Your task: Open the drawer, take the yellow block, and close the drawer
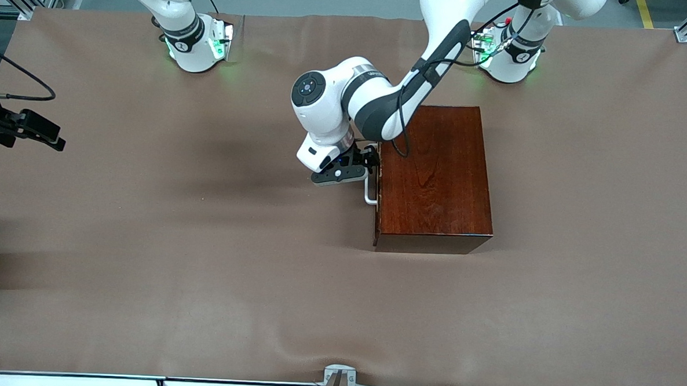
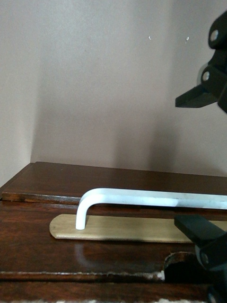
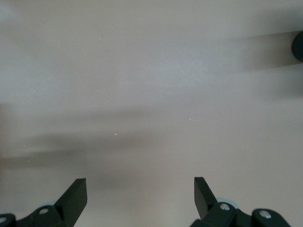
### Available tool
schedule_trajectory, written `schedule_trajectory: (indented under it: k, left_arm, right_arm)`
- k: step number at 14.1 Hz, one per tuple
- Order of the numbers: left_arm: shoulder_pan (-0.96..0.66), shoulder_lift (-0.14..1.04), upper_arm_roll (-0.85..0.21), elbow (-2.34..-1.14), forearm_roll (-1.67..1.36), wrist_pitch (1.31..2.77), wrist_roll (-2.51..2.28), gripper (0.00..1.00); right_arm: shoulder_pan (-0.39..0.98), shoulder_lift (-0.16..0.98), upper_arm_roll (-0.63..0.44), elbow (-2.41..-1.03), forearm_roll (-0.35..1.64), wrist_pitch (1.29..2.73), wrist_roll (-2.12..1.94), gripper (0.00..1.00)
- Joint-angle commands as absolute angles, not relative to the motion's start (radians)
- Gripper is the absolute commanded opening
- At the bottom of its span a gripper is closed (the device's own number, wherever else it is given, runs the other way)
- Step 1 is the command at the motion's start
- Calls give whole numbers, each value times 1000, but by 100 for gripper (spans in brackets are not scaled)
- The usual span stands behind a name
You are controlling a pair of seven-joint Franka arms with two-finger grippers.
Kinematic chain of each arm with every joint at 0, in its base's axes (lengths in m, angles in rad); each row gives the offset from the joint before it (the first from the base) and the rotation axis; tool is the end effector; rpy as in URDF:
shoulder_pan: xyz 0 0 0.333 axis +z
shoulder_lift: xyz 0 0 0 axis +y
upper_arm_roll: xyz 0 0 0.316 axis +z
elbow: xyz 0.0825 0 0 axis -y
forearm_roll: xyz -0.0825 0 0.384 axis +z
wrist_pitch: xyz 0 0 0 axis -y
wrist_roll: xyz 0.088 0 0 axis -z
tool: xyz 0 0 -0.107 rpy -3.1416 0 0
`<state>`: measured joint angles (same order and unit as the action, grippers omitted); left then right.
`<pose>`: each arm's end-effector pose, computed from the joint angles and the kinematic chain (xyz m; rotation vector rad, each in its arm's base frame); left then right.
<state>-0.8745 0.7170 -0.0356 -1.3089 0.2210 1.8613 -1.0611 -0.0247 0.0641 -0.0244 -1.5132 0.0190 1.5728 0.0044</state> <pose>0.4603 -0.5554 0.3038 -2.9014 -0.1116 -0.0897 0.5740 -0.0257 0.6157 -3.1229 0.0836 0.0064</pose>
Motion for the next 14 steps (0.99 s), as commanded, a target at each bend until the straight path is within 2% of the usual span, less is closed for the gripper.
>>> schedule_trajectory:
  k: [1,8,14]
  left_arm:
    - [-884,739,-28,-1281,252,1844,-1068,100]
    - [-881,756,-28,-1278,250,1868,-1068,100]
    - [-881,764,-29,-1278,244,1973,-1080,100]
  right_arm:
    - [-41,52,-12,-1520,26,1580,-3,100]
    - [-41,52,-12,-1522,25,1608,-3,100]
    - [-40,54,-12,-1522,25,1608,-3,100]
